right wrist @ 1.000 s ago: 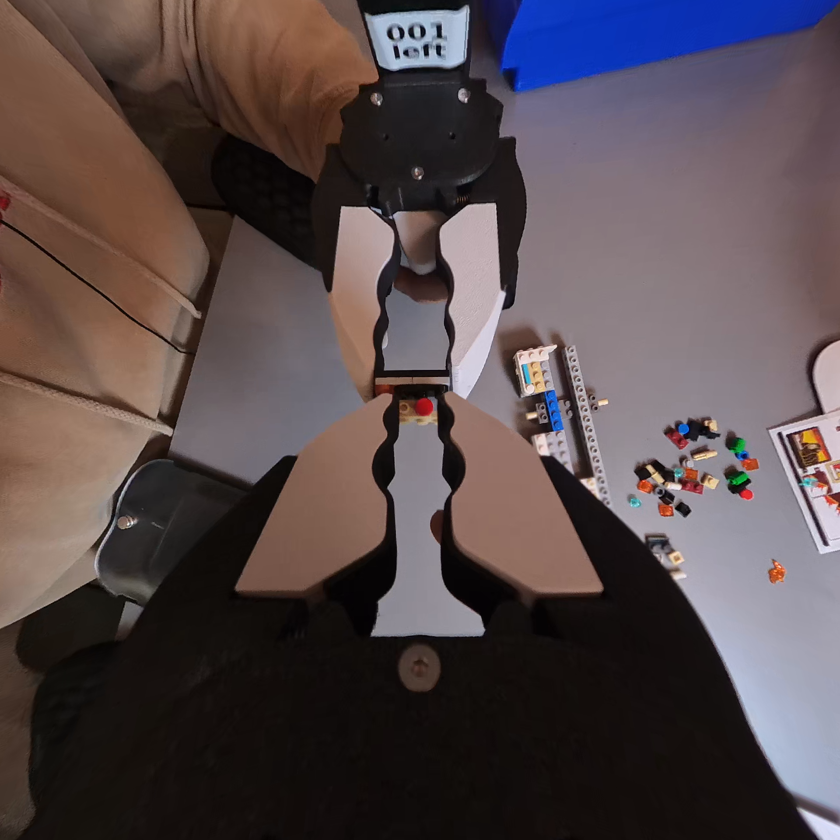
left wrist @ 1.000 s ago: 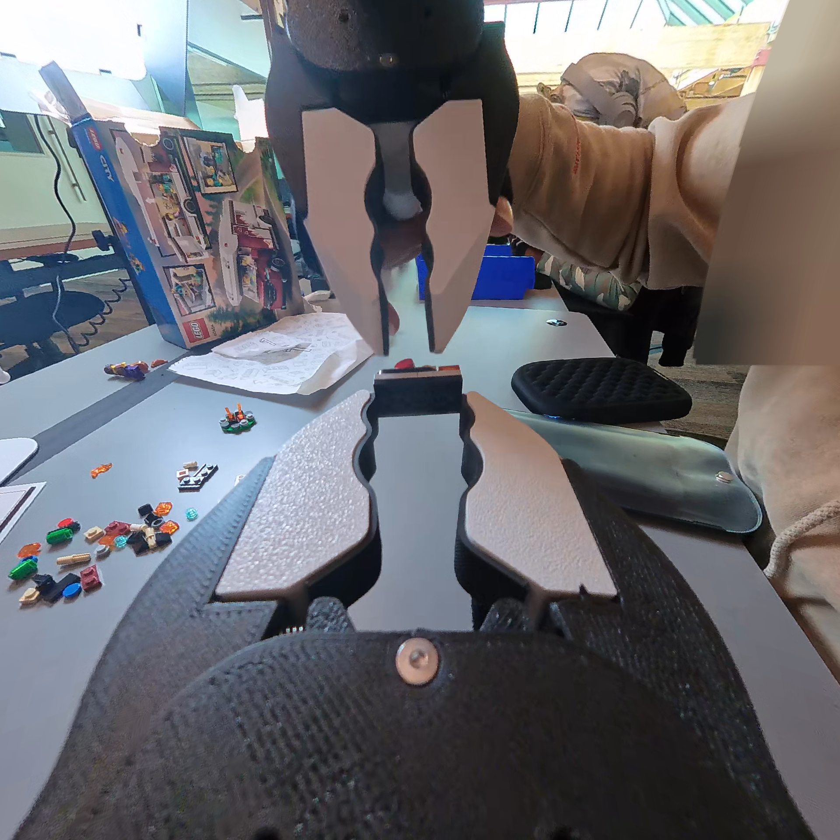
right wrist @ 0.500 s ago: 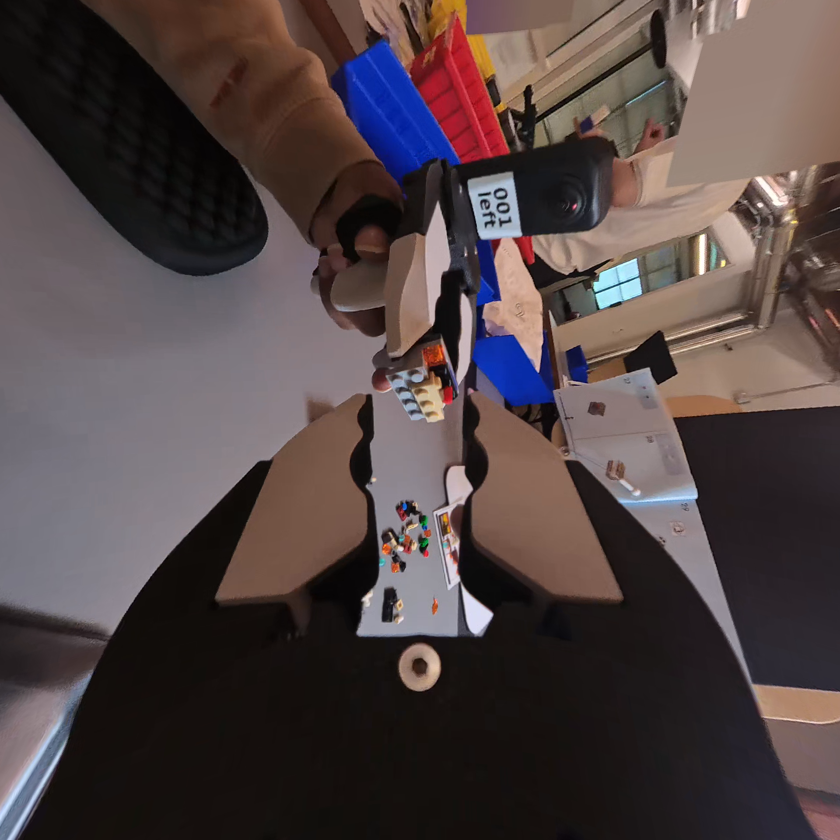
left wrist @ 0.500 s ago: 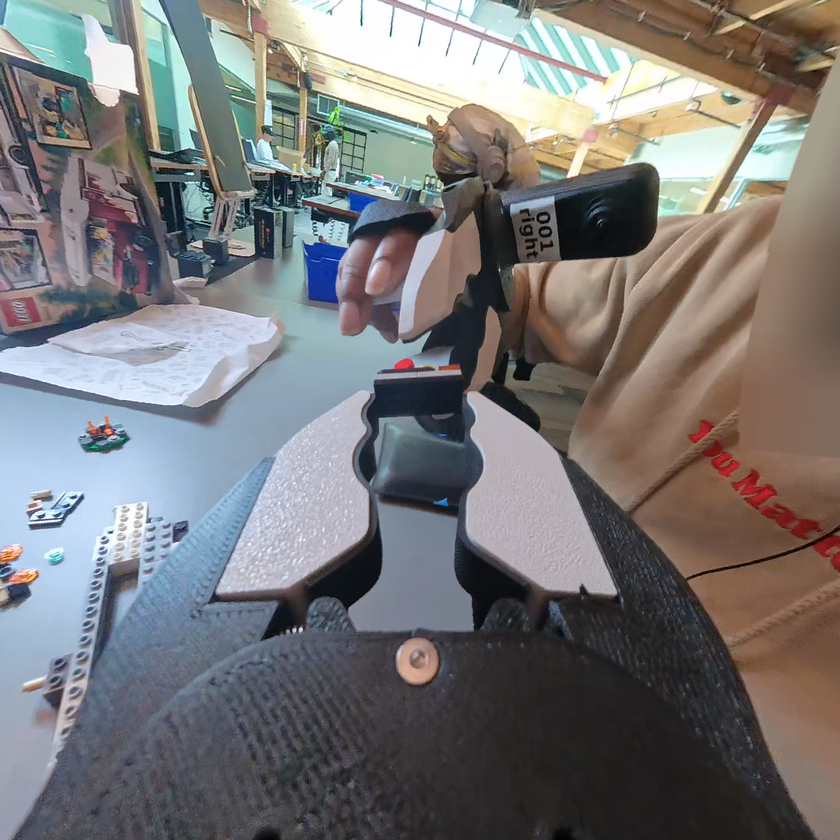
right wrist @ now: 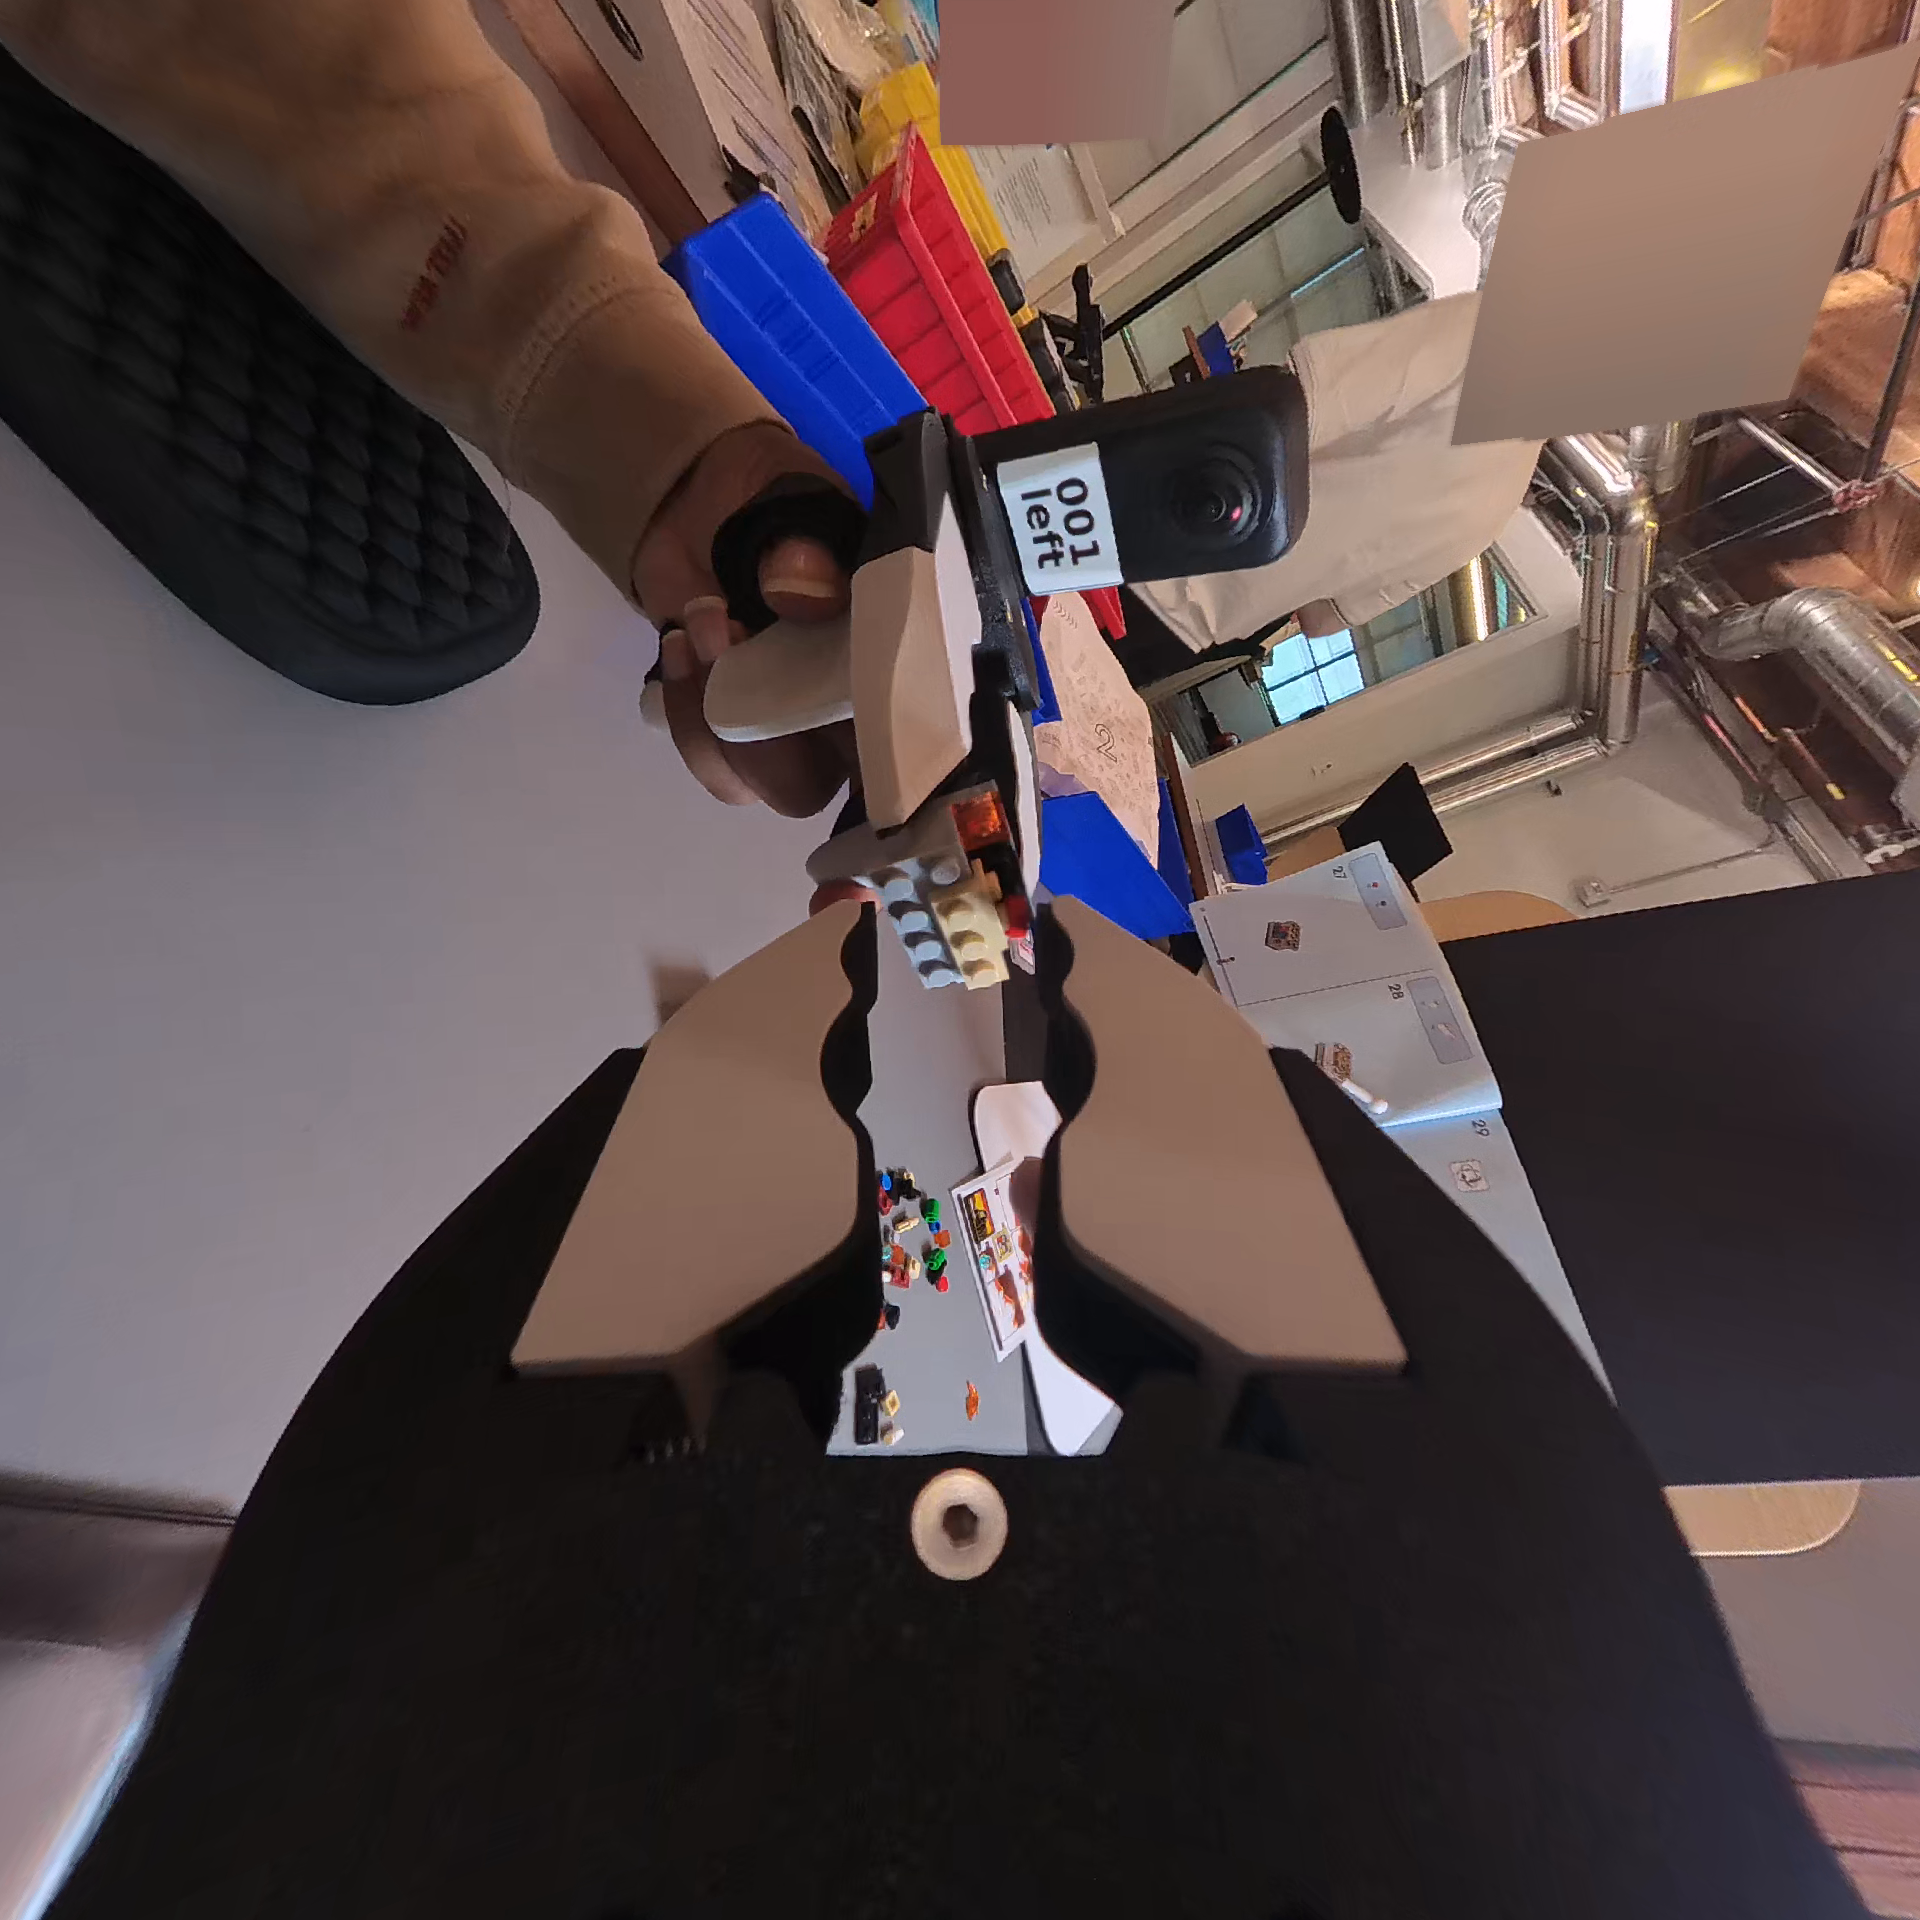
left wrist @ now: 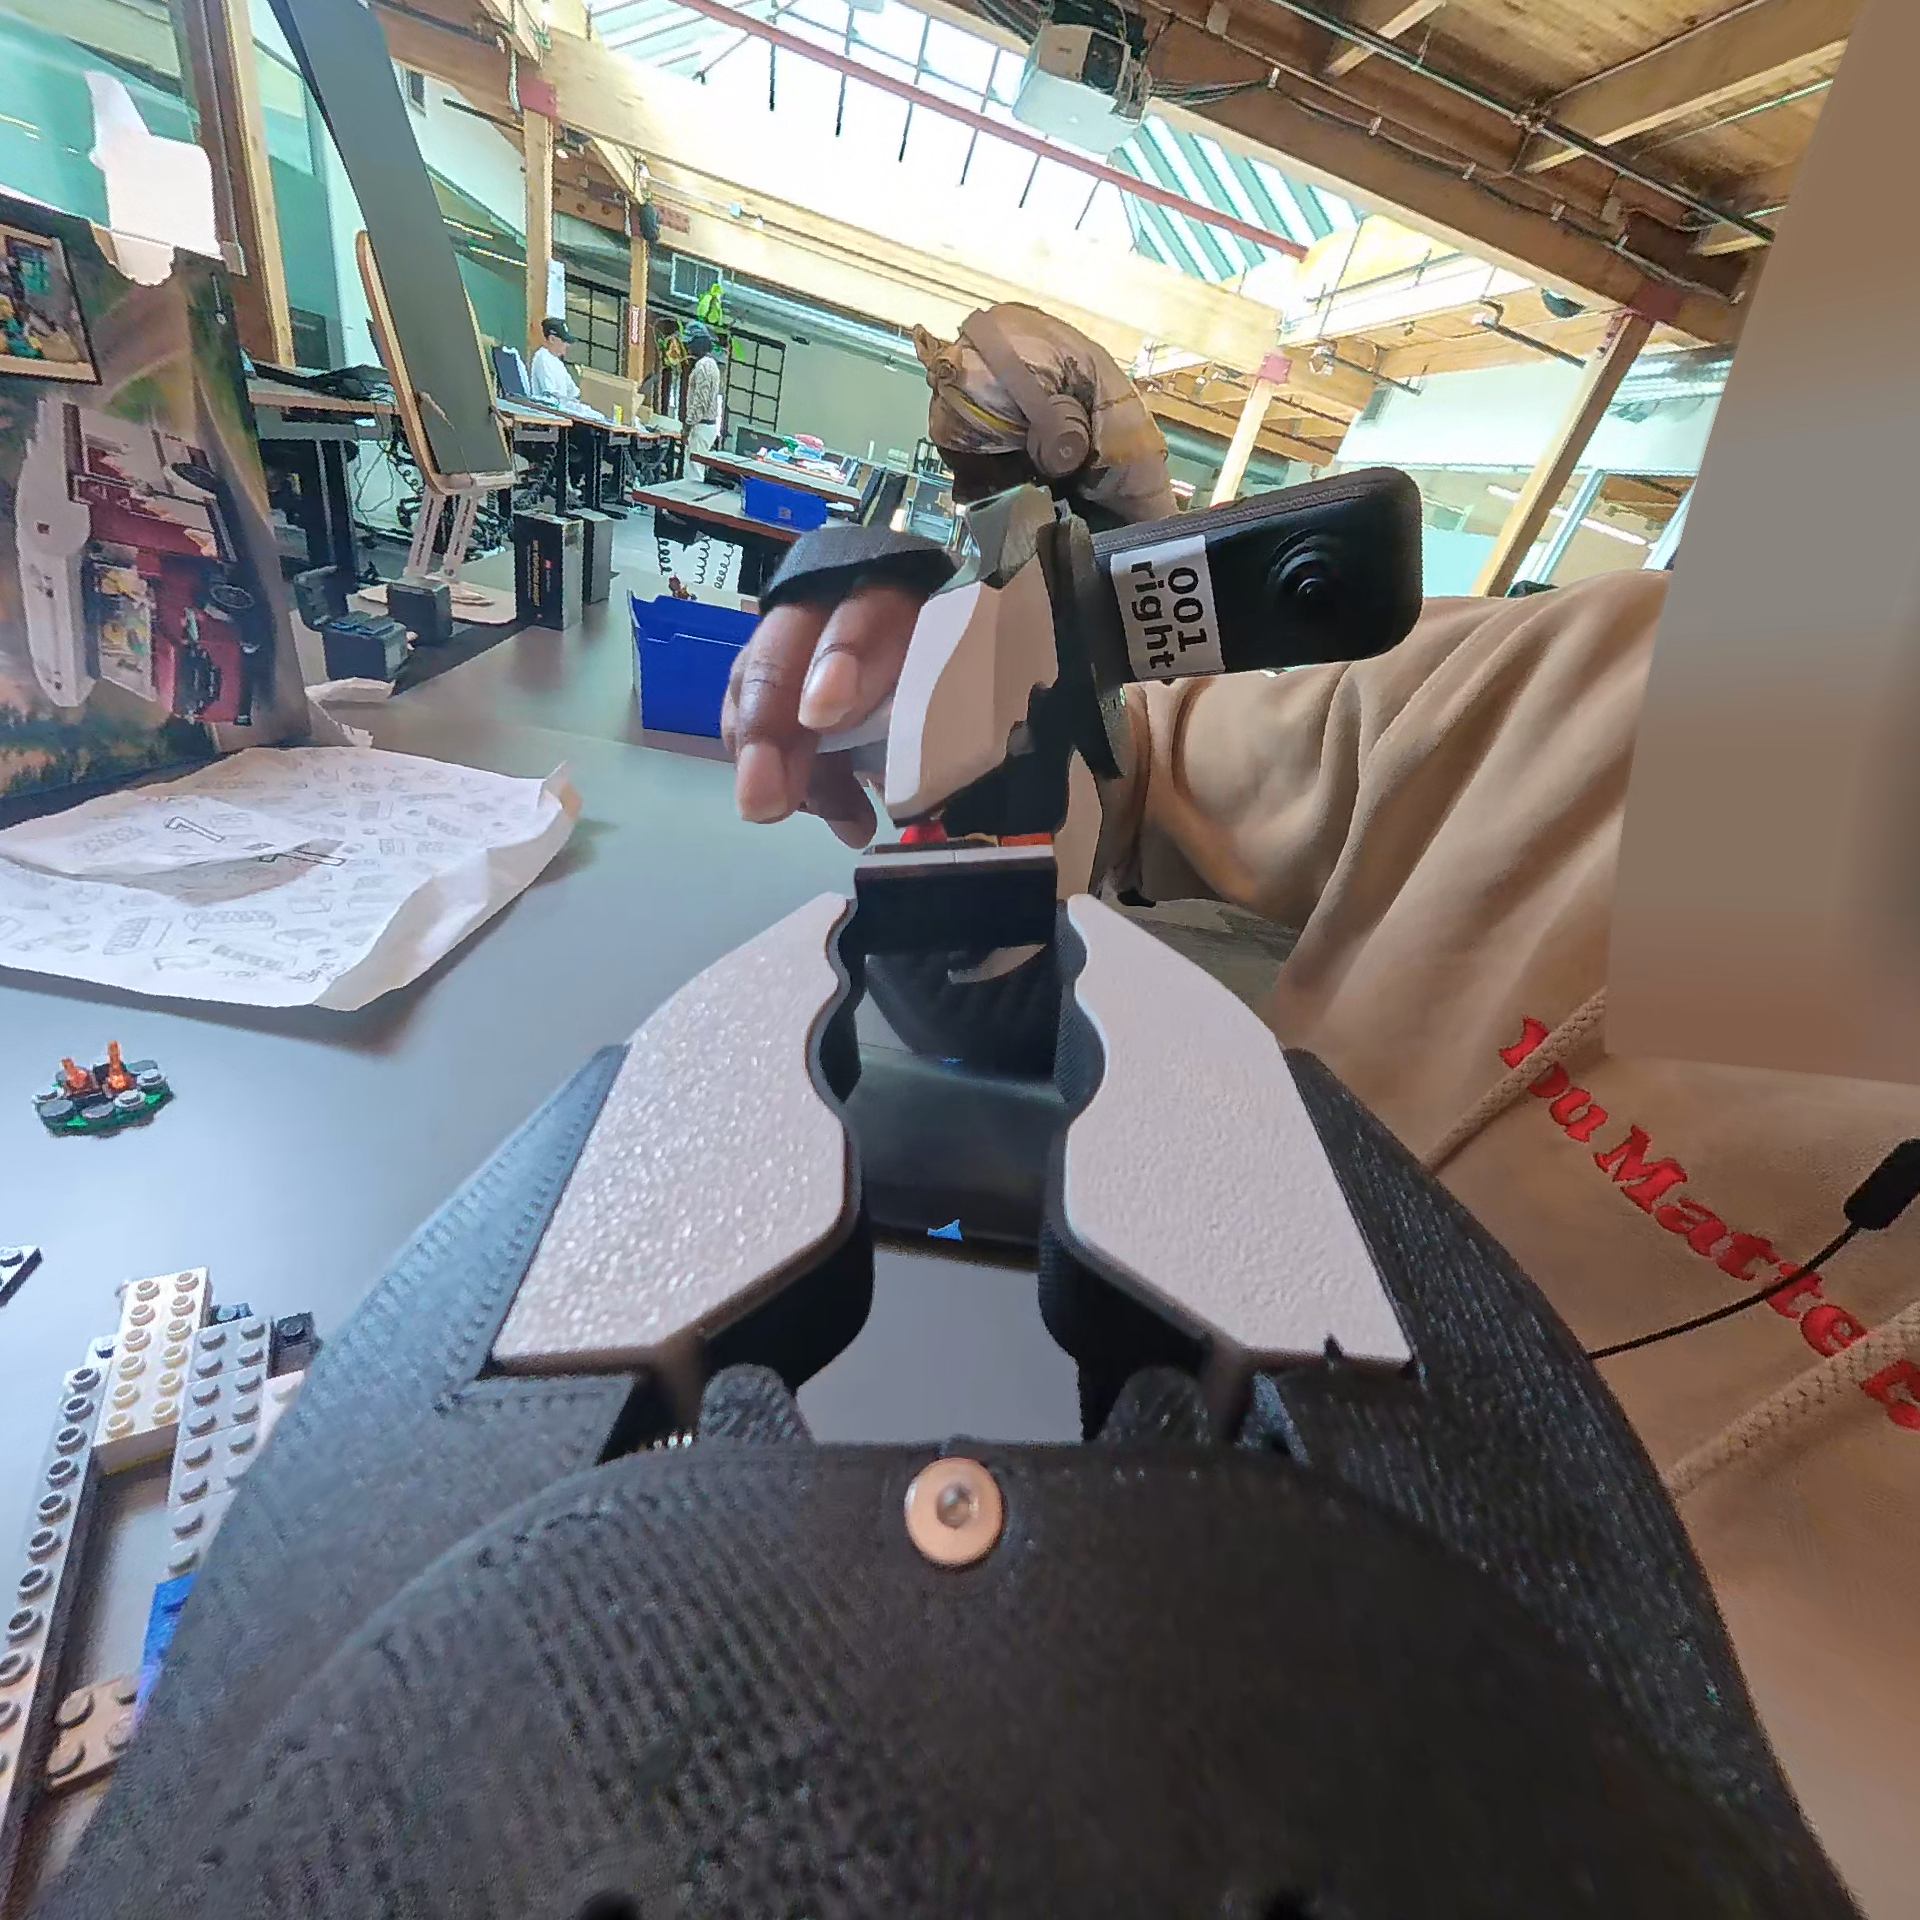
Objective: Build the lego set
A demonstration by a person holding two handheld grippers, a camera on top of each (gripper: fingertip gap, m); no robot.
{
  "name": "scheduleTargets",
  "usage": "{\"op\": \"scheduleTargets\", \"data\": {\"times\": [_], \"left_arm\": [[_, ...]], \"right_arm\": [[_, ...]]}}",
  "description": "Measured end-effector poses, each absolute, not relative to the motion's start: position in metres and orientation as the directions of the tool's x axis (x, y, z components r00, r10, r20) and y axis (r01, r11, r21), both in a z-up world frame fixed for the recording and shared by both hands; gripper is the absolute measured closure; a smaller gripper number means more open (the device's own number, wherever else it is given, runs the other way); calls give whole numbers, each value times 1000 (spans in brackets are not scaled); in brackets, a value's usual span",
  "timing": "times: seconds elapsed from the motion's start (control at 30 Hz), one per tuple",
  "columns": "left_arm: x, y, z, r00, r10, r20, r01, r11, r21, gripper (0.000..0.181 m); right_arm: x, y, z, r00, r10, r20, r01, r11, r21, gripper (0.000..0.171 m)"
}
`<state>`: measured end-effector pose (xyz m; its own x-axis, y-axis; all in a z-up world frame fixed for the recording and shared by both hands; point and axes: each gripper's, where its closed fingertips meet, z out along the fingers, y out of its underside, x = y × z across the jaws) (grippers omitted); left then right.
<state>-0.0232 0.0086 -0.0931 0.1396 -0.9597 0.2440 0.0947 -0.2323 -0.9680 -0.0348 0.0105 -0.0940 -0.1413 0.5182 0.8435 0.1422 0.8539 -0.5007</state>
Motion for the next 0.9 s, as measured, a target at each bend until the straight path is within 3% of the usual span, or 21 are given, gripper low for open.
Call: {"op": "scheduleTargets", "data": {"times": [0.53, 0.9], "left_arm": [[-19, 6, -88, 52, -932, 359, 119, -351, -929, 147], [-12, 2, -90, 4, -916, 400, 45, -400, -915, 147]], "right_arm": [[-31, 9, -89, -131, 528, 839, 138, 848, -512, 149], [-24, 5, -91, -164, 541, 825, 162, 840, -518, 150]]}}
